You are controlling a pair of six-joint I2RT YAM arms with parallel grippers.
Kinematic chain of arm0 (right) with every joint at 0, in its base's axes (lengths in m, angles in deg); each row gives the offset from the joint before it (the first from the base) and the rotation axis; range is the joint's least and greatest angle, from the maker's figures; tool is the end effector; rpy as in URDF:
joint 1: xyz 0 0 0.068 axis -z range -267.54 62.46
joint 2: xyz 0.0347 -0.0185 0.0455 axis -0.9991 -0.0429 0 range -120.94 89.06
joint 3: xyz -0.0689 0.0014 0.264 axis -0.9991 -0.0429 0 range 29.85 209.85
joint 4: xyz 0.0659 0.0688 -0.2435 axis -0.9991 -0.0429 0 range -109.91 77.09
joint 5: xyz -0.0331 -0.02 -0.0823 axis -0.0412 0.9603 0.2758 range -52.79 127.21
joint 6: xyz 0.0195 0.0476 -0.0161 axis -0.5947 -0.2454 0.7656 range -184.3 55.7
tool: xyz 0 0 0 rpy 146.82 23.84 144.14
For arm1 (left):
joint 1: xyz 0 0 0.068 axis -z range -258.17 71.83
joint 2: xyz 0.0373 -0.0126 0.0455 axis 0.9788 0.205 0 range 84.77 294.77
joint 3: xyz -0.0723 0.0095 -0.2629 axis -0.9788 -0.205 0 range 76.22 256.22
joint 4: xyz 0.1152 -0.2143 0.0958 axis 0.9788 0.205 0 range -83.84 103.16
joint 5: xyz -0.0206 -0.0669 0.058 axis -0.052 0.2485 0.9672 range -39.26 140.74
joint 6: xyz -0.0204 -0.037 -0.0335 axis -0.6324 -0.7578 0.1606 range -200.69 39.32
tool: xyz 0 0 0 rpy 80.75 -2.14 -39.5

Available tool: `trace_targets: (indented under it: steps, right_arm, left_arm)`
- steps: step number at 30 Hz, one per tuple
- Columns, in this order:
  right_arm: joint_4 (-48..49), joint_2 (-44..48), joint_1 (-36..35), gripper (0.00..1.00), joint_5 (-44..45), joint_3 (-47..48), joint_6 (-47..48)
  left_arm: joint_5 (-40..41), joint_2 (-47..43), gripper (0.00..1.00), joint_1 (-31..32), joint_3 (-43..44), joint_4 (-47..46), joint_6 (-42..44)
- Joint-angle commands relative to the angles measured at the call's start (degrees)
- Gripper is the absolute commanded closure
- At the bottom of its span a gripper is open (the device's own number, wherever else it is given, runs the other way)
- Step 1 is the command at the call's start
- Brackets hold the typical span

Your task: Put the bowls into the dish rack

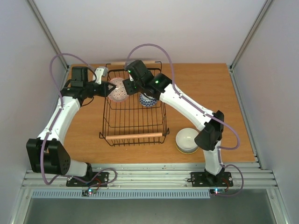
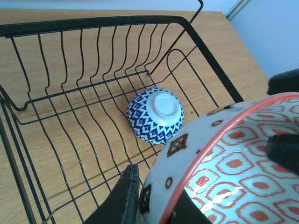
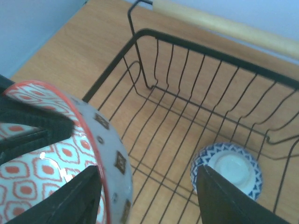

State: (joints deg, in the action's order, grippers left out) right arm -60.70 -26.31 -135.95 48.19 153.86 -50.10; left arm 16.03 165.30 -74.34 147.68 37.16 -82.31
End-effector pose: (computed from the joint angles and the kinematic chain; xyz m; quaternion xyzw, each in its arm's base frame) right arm 0.3044 0.3326 0.3795 -0.4320 0.7895 0.0431 0.4338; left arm 0.3049 -0.0407 0.3282 0.1425 0.8627 -0.2893 0.3895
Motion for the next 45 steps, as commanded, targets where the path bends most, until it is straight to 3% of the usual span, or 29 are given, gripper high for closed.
trace_targets:
  steps: [1, 5, 13, 20, 25, 33, 41, 43, 45]
  right_arm:
    - [8.68, 7.59, 1.1, 0.33, -6.45, -9.27, -0.74]
    - [19.49, 13.87, 5.2, 0.16, -21.46, -21.49, -4.99]
    - [32.63, 17.92, 8.98, 0.11, -38.78, -32.62, -11.85]
    - [41.48, 18.71, 9.55, 0.11, -45.27, -37.86, -18.21]
    - [44.01, 19.27, 9.56, 0.11, -46.23, -40.22, -20.09]
    - [48.97, 18.97, 9.56, 0.13, -49.91, -42.15, -22.53]
    - [53.81, 17.92, 9.58, 0.21, -54.58, -42.45, -25.6]
    - [54.18, 17.69, 9.61, 0.31, -55.52, -42.29, -25.85]
    - [54.04, 17.44, 9.6, 0.5, -55.84, -42.06, -25.64]
  left_arm:
    - [-3.69, -0.15, 1.0, -0.1, 1.5, -1.3, 1.09]
    - [-5.29, -0.1, 1.0, -0.12, 1.6, -1.29, 1.27]
    - [-13.51, 1.6, 1.0, -0.6, 1.59, -1.92, 0.39]
    - [-25.14, 2.89, 1.0, -3.06, 0.8, -5.32, -3.19]
    - [-32.85, 2.53, 0.99, -6.1, -1.77, -12.66, -7.98]
    - [-37.0, 2.58, 1.0, -6.72, -3.91, -19.85, -14.56]
    - [-38.29, 1.72, 1.0, -6.75, -5.16, -23.96, -17.94]
    - [-38.6, 1.76, 0.99, -6.77, -5.4, -24.66, -18.6]
    - [-38.66, 1.88, 1.0, -6.77, -5.54, -25.37, -19.12]
